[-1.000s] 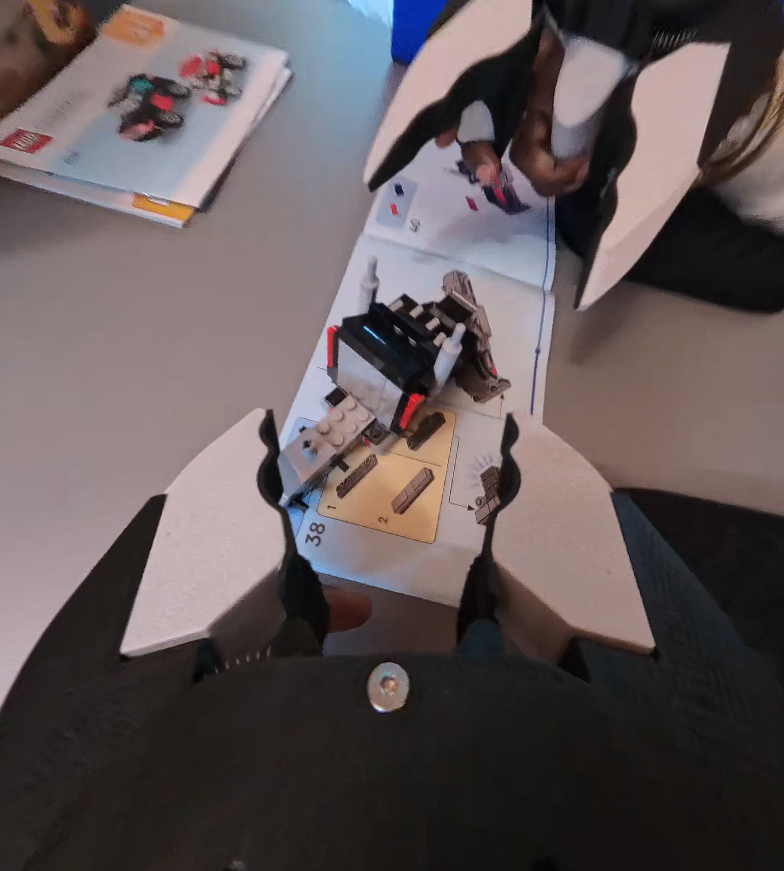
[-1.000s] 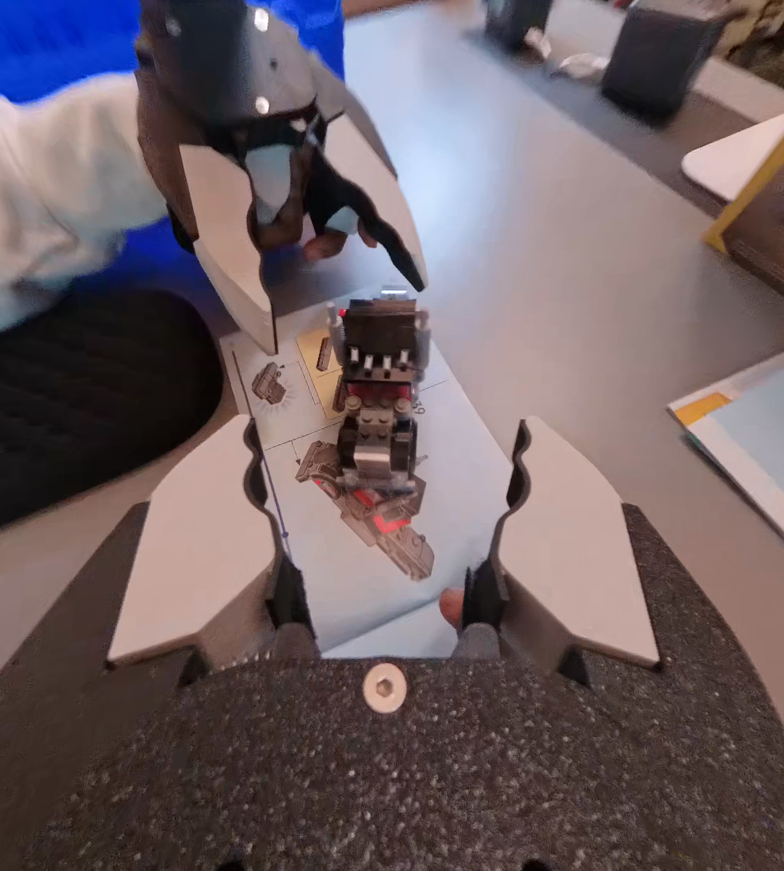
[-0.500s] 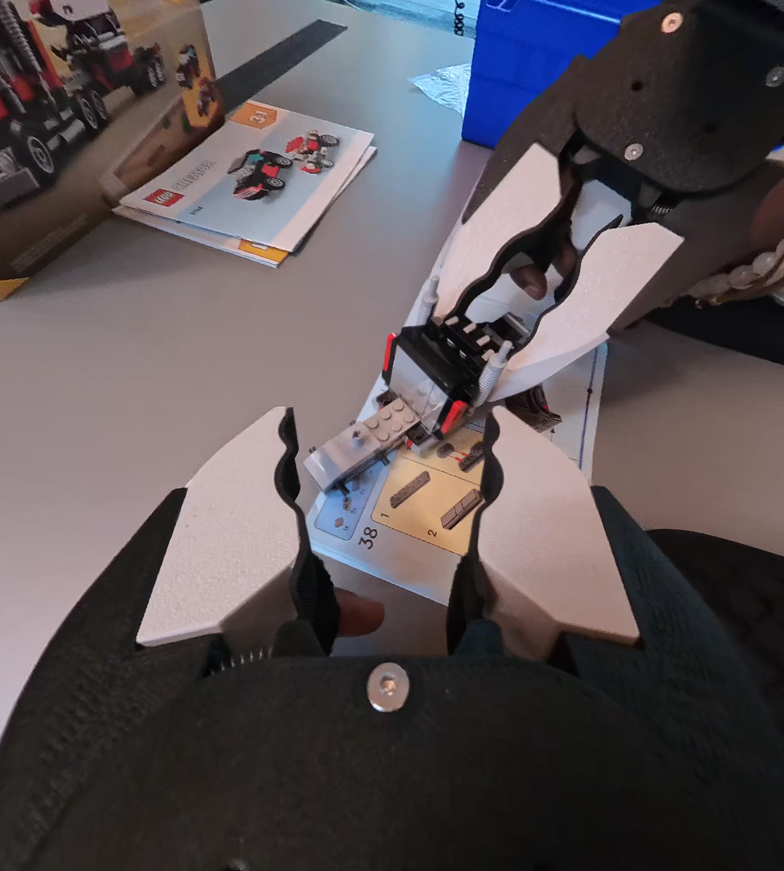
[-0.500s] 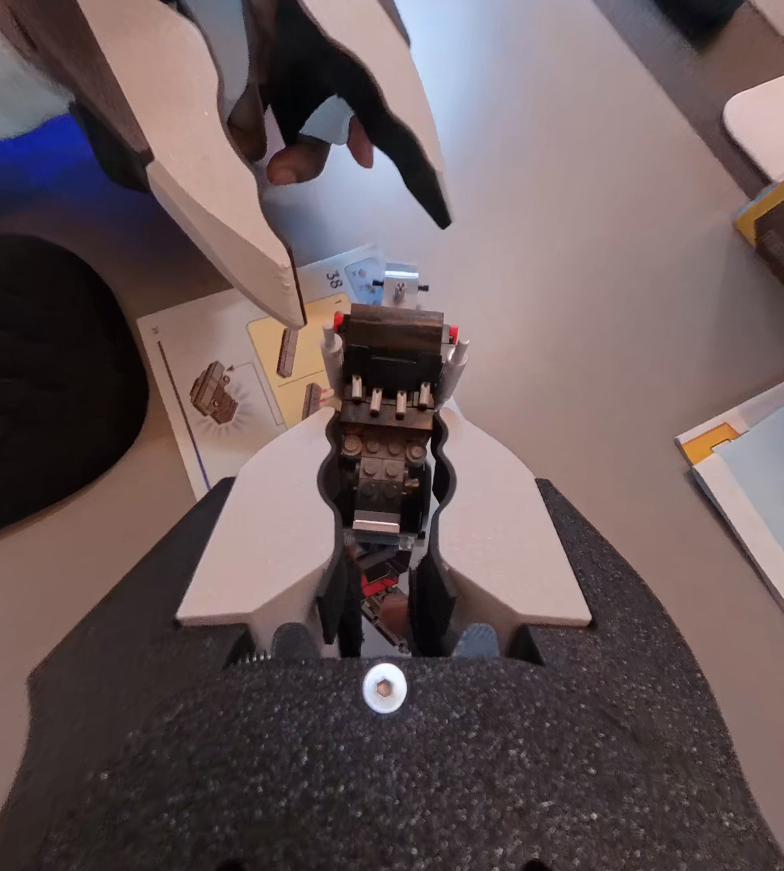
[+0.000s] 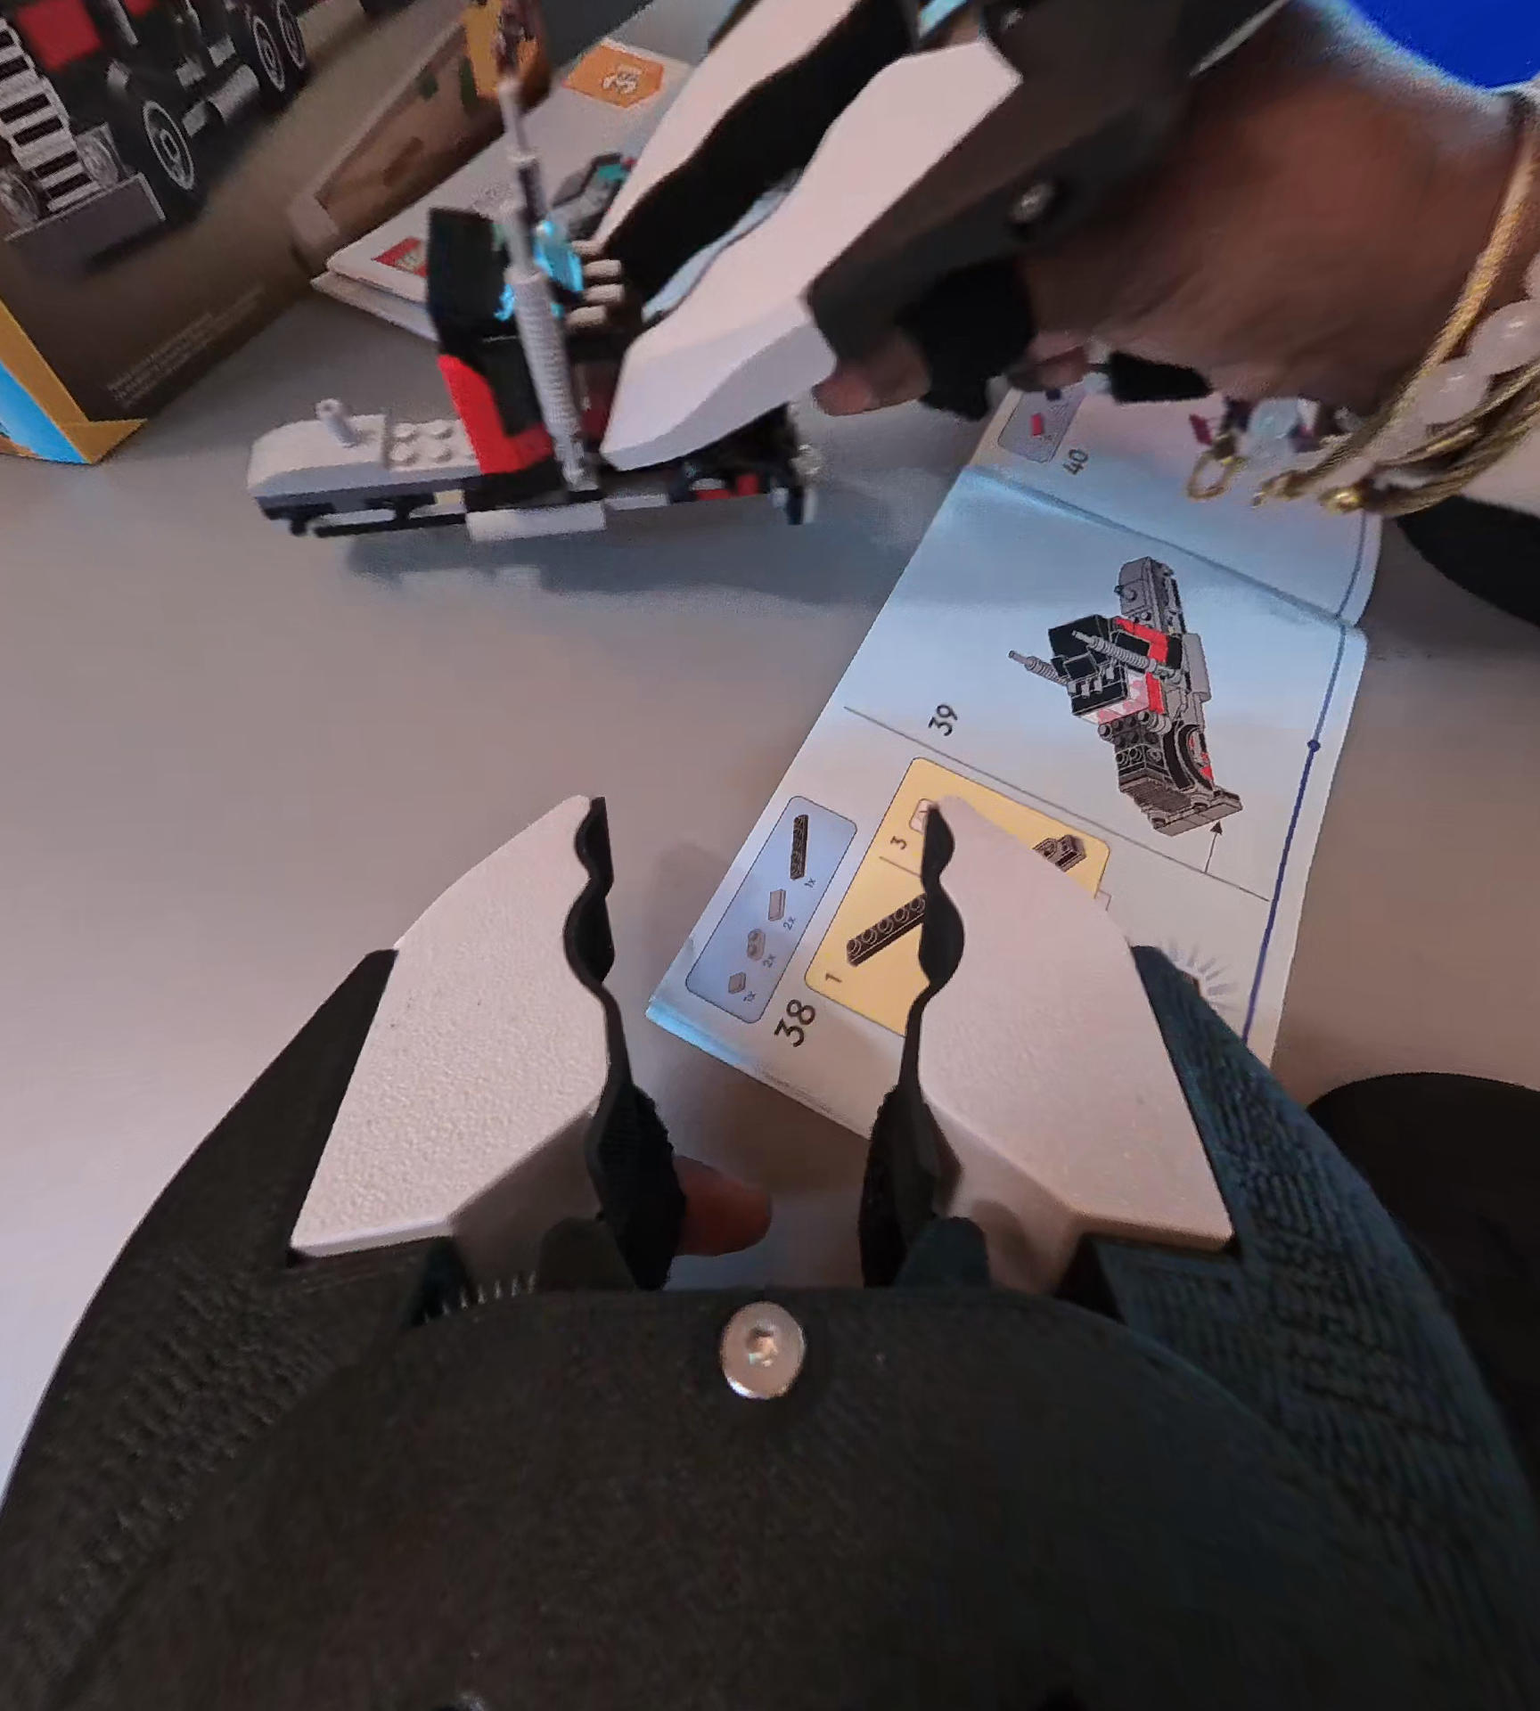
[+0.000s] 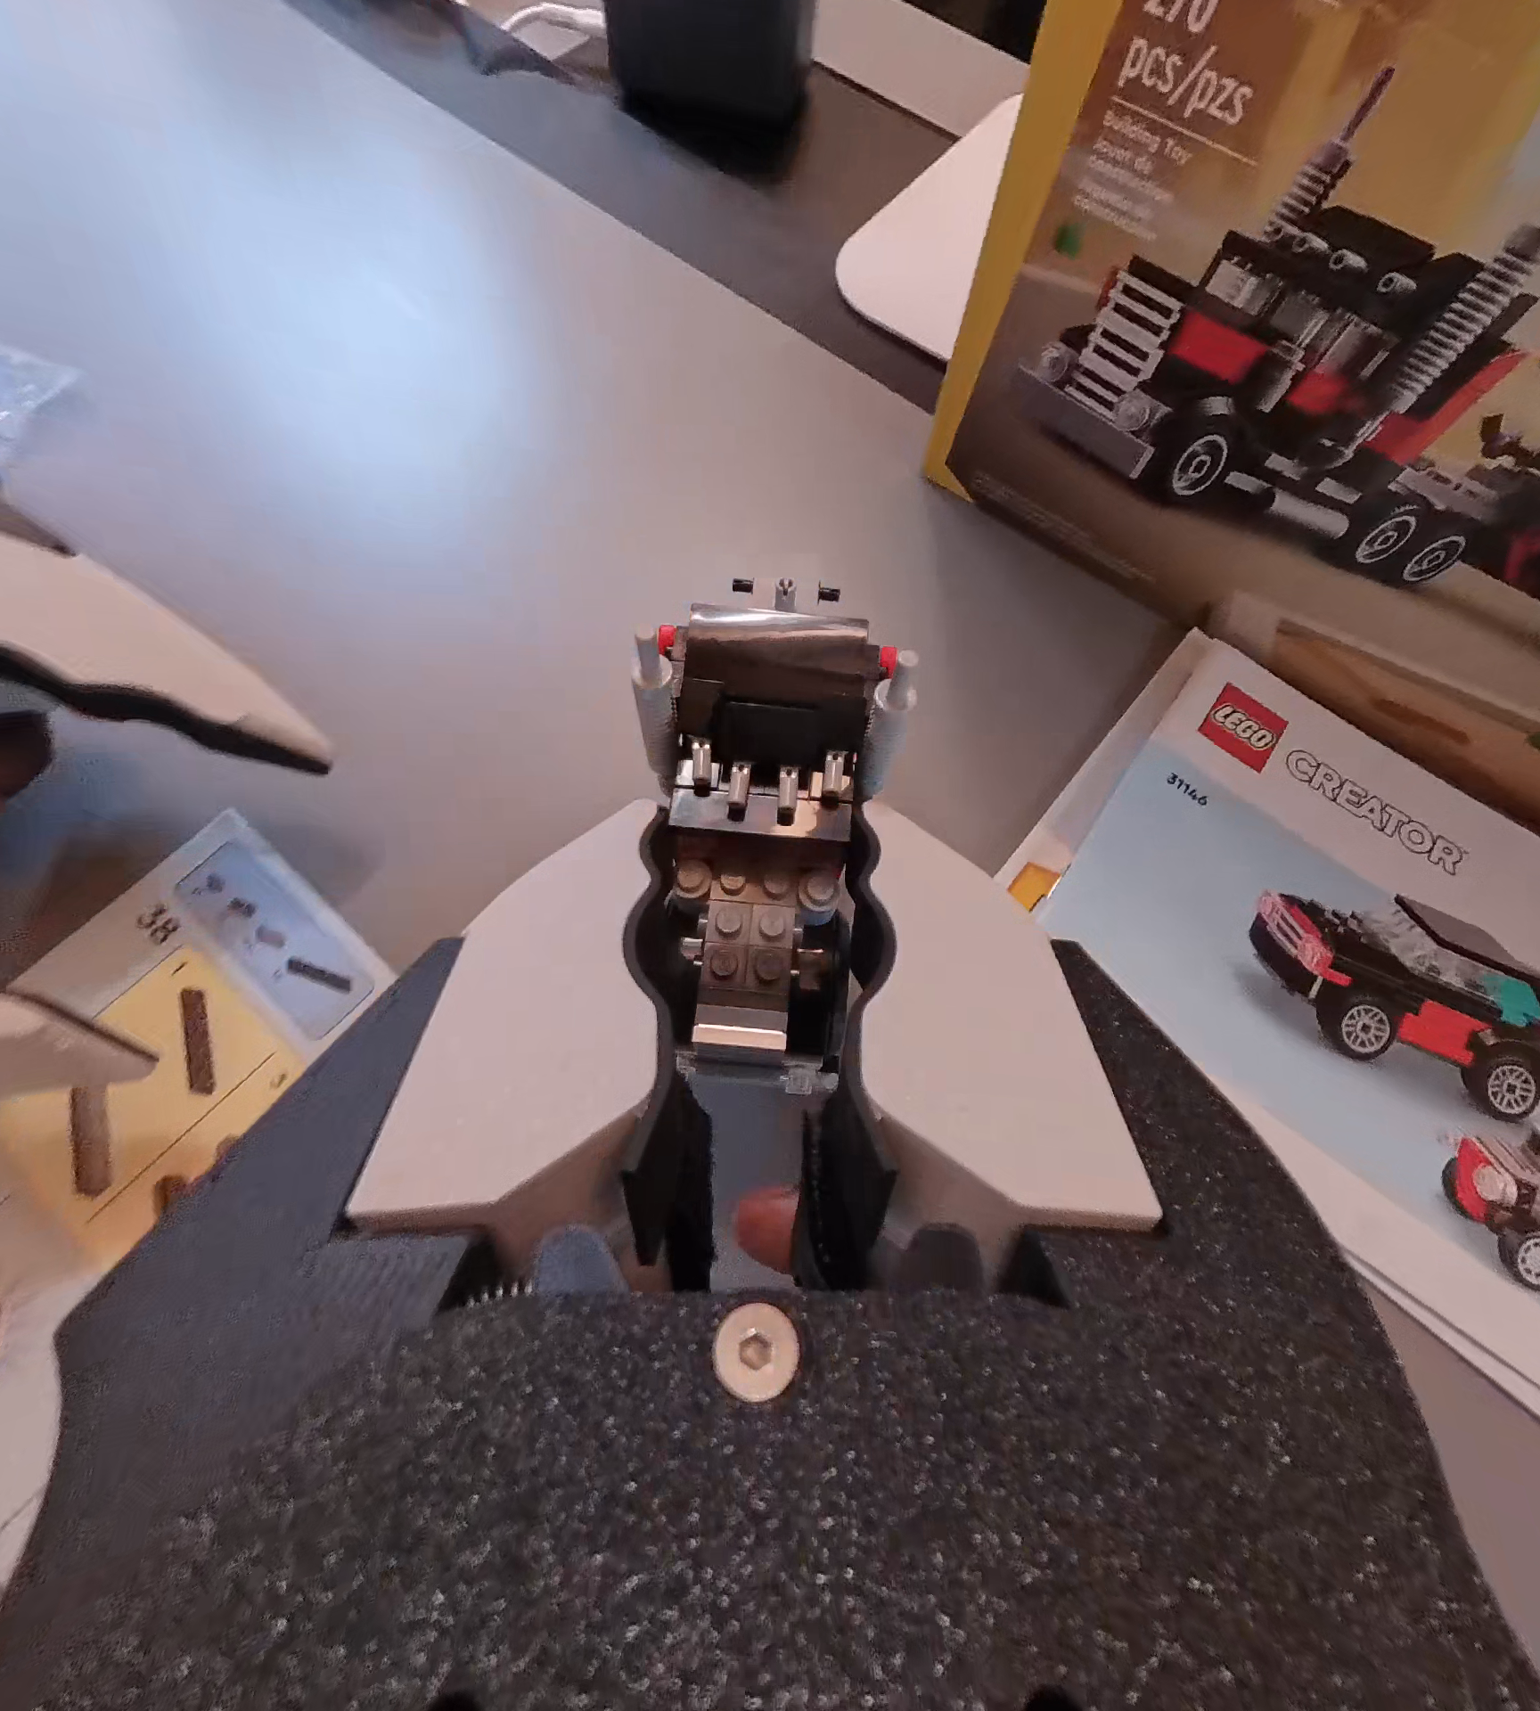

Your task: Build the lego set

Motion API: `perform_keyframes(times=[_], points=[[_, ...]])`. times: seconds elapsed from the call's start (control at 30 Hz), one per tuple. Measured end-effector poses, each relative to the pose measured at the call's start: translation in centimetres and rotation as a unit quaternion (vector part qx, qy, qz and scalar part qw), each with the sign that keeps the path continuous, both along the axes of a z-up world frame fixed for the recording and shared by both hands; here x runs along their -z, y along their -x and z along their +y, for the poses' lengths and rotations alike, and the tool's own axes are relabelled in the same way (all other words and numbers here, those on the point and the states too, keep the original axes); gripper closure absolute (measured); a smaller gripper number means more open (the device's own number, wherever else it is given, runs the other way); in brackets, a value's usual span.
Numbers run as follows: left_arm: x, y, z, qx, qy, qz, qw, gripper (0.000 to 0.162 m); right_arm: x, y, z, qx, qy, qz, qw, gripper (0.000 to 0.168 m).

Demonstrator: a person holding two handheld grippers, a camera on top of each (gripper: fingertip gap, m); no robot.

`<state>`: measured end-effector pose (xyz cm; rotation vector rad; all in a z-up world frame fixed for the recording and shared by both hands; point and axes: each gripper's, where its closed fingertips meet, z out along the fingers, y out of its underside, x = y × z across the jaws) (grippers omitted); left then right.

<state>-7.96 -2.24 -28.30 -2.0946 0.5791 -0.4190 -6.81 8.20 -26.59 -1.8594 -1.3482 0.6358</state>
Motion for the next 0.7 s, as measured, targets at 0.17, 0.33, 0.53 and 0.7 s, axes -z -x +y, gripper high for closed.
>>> perform_keyframes(times=[0.17,0.33,0.53,0.7], points=[[0.0,-0.2,0.0,0.004,0.0,-0.001,1.0,0.098,1.5,0.7,0.6,0.013,-0.01,-0.017,1.0,0.132],[0.0,0.0,0.1,-0.001,0.002,-0.007,1.0,0.098,-2.8,-1.3,0.1,0.014,0.007,0.062,0.998,0.1],[0.0,-0.1,0.0,0.002,0.006,-0.008,1.0,0.097,-7.8,-9.9,-1.8,-0.01,0.033,0.123,0.992,0.079],[-3.5,-1.9,-0.3,0.018,-0.018,-0.037,0.999,0.093,-4.6,-16.1,-4.8,-0.019,0.062,0.098,0.993,0.074]])
